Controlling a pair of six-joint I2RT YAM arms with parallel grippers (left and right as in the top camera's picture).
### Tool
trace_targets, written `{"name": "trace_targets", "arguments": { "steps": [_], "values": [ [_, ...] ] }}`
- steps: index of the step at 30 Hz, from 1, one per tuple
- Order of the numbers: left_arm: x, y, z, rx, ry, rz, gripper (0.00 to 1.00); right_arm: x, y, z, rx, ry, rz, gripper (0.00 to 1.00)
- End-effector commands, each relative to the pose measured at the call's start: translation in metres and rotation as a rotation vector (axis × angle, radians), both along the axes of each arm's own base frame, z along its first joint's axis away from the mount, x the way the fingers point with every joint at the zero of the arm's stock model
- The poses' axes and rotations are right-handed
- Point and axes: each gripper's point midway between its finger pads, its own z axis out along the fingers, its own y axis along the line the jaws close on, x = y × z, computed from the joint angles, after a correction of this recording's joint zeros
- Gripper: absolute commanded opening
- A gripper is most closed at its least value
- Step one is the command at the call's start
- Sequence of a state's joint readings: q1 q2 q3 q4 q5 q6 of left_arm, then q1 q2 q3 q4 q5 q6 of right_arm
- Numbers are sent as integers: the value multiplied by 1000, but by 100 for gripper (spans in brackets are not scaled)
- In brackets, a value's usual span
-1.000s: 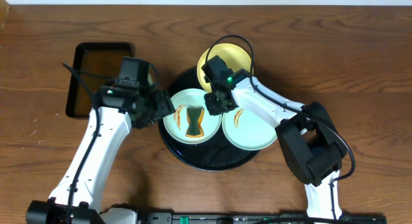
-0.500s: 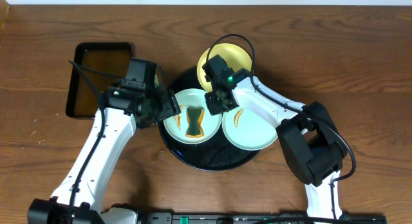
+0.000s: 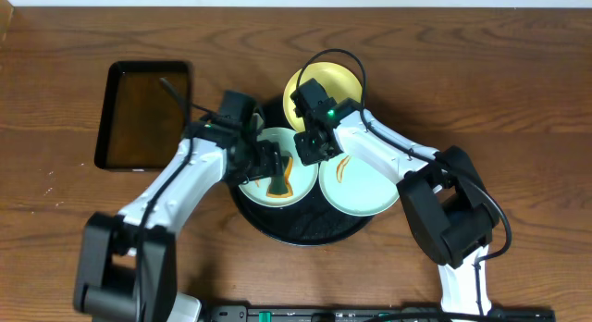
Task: Clean dirty plates on tray and stack at the side
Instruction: 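Rub the sponge across the left light-blue plate with the left gripper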
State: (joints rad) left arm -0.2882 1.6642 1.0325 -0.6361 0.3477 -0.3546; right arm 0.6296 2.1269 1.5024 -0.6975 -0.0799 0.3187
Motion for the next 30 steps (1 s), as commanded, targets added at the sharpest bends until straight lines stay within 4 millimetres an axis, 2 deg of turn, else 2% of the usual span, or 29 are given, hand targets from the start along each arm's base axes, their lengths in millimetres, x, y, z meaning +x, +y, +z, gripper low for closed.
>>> {"name": "trace_targets", "arguments": {
  "steps": [1,4,9,15,21,30],
  "values": [
    [-5,-4,-14,-16,25,-68,72,-7,-3,-14,-28,30,6,5],
    [-4,-10,-22,-32,36,-80,65,-7,-3,-14,-27,29,6,5],
    [-8,-23,-35,-39,56,-122,65,-6,-3,-14,-25,26,6,4],
    [-8,-37,-38,-33,30,-164,60,-7,-3,-14,-25,27,6,4],
    [-1,-20,-44,94,0,-120,33,-7,-3,-14,-26,27,6,4],
    [2,-14,-45,133,-15,-112,10,-7,-3,-14,-26,27,6,4]
  ]
}}
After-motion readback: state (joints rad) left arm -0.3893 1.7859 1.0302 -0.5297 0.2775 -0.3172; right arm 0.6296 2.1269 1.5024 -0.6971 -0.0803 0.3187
